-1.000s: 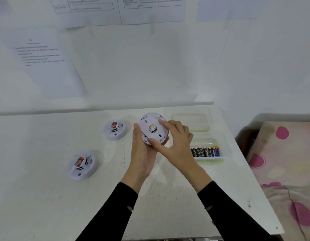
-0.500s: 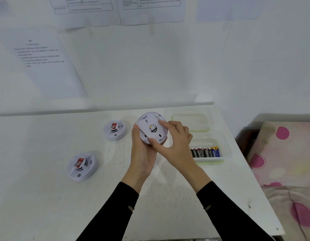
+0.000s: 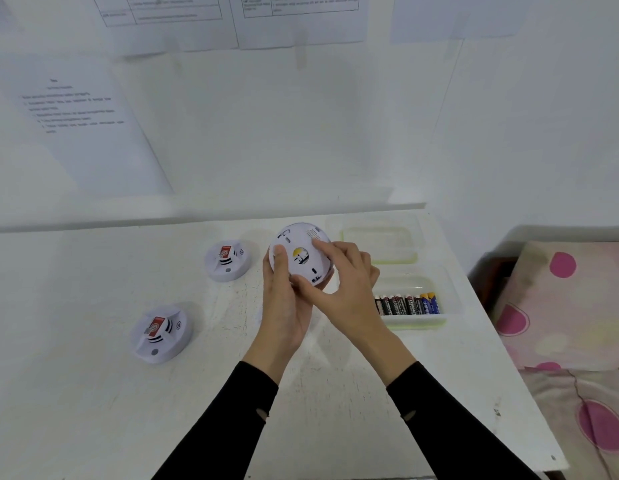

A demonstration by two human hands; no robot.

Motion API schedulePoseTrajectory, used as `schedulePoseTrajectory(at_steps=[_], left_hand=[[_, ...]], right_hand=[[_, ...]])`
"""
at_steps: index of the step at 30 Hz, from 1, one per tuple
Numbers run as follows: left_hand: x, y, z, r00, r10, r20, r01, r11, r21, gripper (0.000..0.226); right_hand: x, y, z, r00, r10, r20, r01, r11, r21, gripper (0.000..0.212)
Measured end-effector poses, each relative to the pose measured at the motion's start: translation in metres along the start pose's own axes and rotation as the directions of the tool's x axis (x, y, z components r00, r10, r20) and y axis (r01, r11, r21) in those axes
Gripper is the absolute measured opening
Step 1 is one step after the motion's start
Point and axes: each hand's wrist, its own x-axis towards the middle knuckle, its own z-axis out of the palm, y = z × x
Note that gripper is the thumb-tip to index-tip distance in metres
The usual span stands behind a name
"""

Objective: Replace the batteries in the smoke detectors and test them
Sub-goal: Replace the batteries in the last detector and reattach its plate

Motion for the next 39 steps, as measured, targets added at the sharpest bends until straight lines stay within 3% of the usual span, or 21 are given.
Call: schedulePoseTrajectory(at_steps=[6,16,26,30,33,39], left_hand=[[0.004,-0.001,-0.005,1.0,0.0,0.001,0.0,1.0,0.0,0.058],[0.005,0.001,-0.002,0.998,-0.036,0.057,0.036,0.999,-0.001,0.044],[0.017,0.033,-0.025,0.948,-0.215,0.235,0.158,0.958,0.238,0.046],[0.014,0.046,-0.02,0.929,-0.259,0.263,0.252,0.966,0.061,0.04],[0.011,0.049,-0.02,0.898,-0.312,0.311,0.347,0.936,-0.063,0.049],[0.013,0.038,-0.011,0.929,-0.242,0.278,0.293,0.943,-0.158,0.035]], right_hand=[[0.009,0.008,-0.006,0.998,-0.037,0.046,0.038,0.999,-0.026,0.063],[0.009,0.008,-0.001,0.999,0.023,0.027,-0.023,1.0,-0.003,0.061],[0.01,0.007,-0.006,0.989,-0.017,0.144,0.02,1.0,-0.022,0.06],[0.005,-0.006,-0.002,0.992,-0.046,0.116,0.043,0.999,0.033,0.059],[0.003,-0.016,-0.003,0.994,-0.094,0.063,0.09,0.995,0.053,0.062],[0.005,-0.023,0.003,0.992,-0.106,-0.065,0.105,0.994,-0.012,0.064]])
